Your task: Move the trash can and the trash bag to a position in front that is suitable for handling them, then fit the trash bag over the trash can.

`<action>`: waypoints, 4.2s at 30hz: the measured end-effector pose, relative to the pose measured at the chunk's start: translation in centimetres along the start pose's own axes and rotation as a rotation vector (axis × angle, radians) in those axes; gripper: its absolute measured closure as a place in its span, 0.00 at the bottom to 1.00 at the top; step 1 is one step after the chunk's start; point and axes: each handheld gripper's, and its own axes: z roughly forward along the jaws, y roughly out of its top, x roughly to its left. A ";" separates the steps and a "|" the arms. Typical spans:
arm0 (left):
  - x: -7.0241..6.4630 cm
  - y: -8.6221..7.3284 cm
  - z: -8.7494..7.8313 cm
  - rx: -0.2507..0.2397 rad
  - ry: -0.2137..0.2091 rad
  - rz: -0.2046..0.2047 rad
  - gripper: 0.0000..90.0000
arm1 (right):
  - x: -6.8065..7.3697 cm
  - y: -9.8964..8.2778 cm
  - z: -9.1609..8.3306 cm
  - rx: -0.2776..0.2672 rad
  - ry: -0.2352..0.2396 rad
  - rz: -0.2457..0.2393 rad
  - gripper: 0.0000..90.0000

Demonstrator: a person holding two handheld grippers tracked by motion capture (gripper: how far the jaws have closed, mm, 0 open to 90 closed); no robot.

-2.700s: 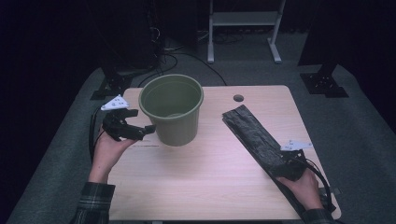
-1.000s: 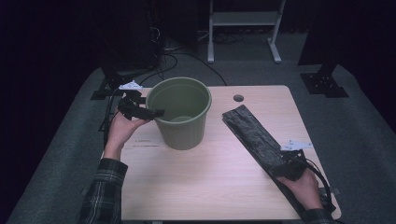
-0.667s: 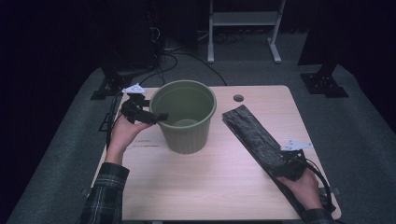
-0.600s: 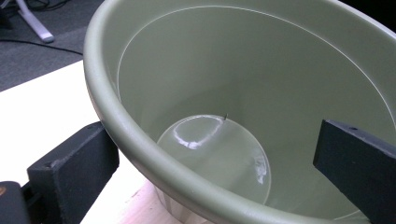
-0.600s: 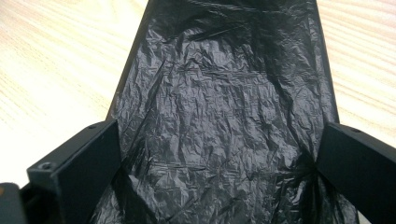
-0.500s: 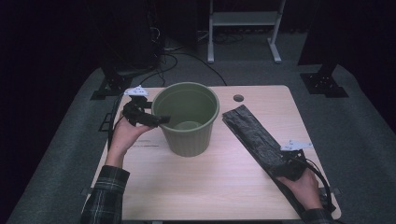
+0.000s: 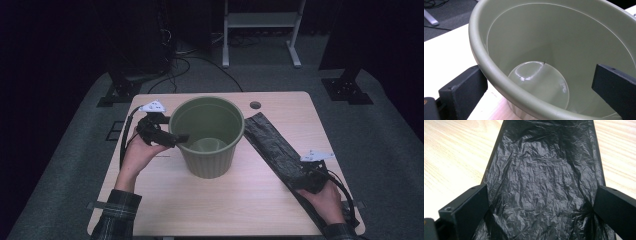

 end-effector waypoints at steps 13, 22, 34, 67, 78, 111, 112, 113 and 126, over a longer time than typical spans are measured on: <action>-4.4 -0.5 0.5 -0.007 -0.066 0.045 0.00 | 0.0 0.0 0.0 0.000 0.000 0.000 0.00; -6.8 -0.7 1.3 -0.017 -0.105 0.070 0.00 | 0.0 0.0 0.0 0.000 0.000 0.000 0.00; -8.7 -1.1 1.6 -0.039 -0.131 0.082 0.00 | 0.0 0.0 0.0 0.000 0.000 0.000 0.00; -6.7 -8.2 -4.7 -0.096 0.024 0.045 0.00 | 0.0 0.0 0.0 0.000 -0.003 0.002 0.00; -5.7 -12.9 -2.0 -0.019 0.050 0.048 0.00 | 0.1 0.0 0.0 0.000 -0.004 0.004 0.00; -4.9 -18.3 2.4 0.171 0.127 0.055 0.00 | 0.1 0.0 0.0 -0.002 -0.010 0.008 0.01; -4.9 -18.3 2.4 0.171 0.127 0.055 0.00 | 0.1 0.0 -0.2 -0.007 -0.006 0.006 0.06; -4.9 -18.3 2.4 0.171 0.128 0.055 0.00 | 0.1 -0.1 -0.3 -0.017 -0.006 0.003 0.09; -4.9 -18.4 2.4 0.172 0.127 0.056 0.00 | 0.9 -0.1 -1.2 -0.048 0.041 -0.040 0.89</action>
